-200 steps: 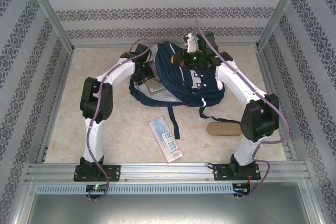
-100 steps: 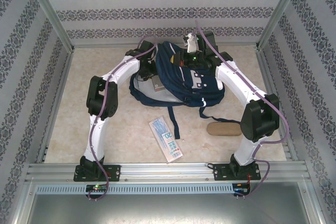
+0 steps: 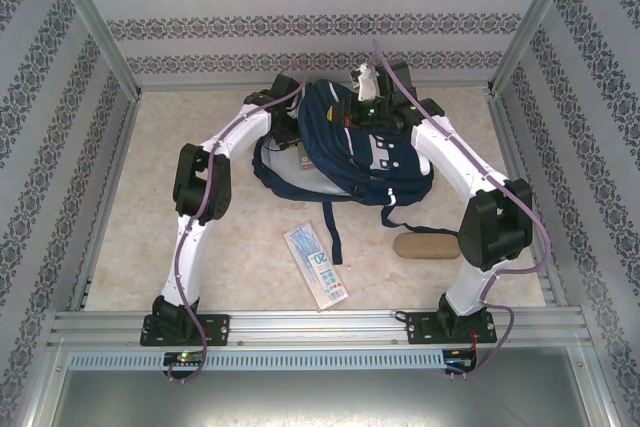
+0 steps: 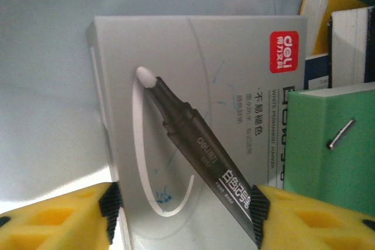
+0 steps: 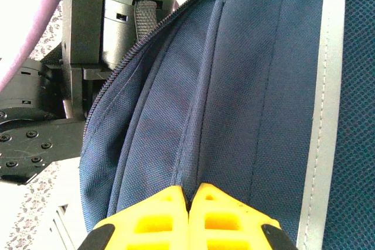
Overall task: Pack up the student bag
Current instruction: Move the book from the student bag, then close the student bag at the top-center of the table.
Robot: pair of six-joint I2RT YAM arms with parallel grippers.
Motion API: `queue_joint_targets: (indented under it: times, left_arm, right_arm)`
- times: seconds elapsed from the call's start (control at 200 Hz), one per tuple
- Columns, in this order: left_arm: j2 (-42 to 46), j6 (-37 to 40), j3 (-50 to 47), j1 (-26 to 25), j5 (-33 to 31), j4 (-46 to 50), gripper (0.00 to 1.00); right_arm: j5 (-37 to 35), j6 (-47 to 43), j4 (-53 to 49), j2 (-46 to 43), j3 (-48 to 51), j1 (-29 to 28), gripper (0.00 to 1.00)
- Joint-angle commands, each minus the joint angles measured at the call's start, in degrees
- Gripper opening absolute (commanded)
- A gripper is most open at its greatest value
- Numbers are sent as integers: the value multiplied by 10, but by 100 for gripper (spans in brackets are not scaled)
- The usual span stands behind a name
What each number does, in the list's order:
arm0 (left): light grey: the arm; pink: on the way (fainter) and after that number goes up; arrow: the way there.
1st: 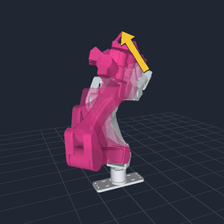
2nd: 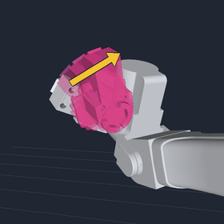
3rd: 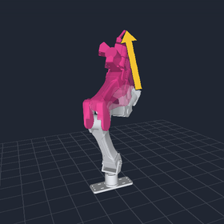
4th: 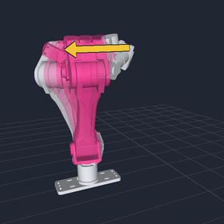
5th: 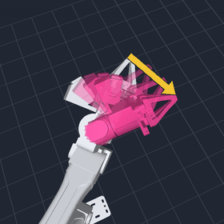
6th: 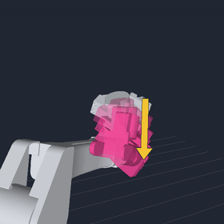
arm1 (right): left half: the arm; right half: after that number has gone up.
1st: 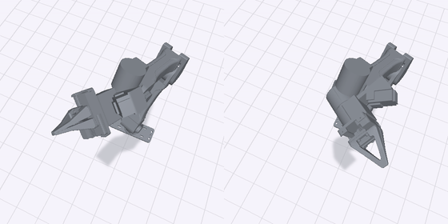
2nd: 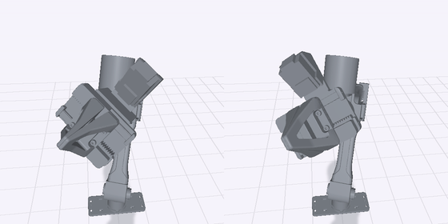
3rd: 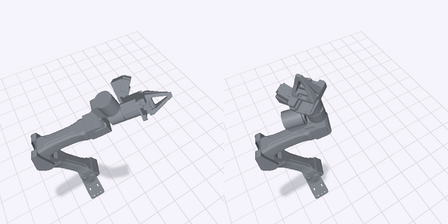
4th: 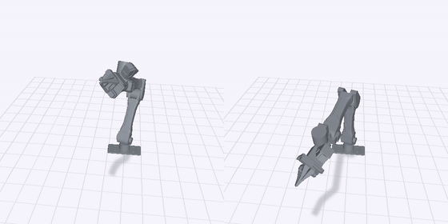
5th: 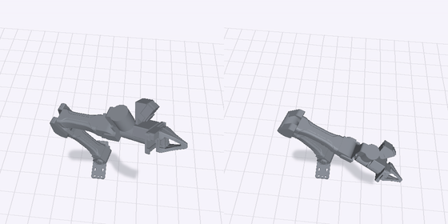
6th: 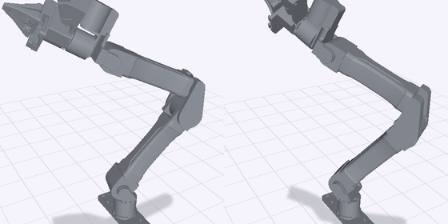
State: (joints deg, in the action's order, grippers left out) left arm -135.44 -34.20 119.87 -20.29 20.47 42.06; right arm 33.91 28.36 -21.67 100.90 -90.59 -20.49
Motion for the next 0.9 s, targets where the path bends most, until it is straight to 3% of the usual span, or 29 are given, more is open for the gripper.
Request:
queue_joint_targets:
  times: [0.0,0.09,0.26,0.33,0.455,0.564,0.764,0.899]
  left_arm:
    - [-5,24,20,-14,38,-25,66]
    - [6,24,14,-12,14,-6,69]
    - [58,11,-53,-1,-37,9,84]
    - [90,2,-87,4,-56,12,86]
    - [143,-25,-147,17,-92,24,90]
    - [193,-41,-208,22,-110,25,91]
    - [290,-65,-315,22,-121,33,88]
    - [369,-99,-413,11,-116,21,86]
  right_arm:
    - [27,-10,31,-33,-9,-8,1]
    - [23,-13,28,-30,-7,-6,1]
    - [5,-20,18,-25,-7,4,2]
    - [-12,-22,10,-23,-7,8,13]
    - [-36,-19,-3,-20,-5,15,16]
    - [-61,-19,-16,-25,4,16,26]
    - [-82,-14,-23,-45,41,16,22]
    - [-92,-13,-29,-55,55,11,30]
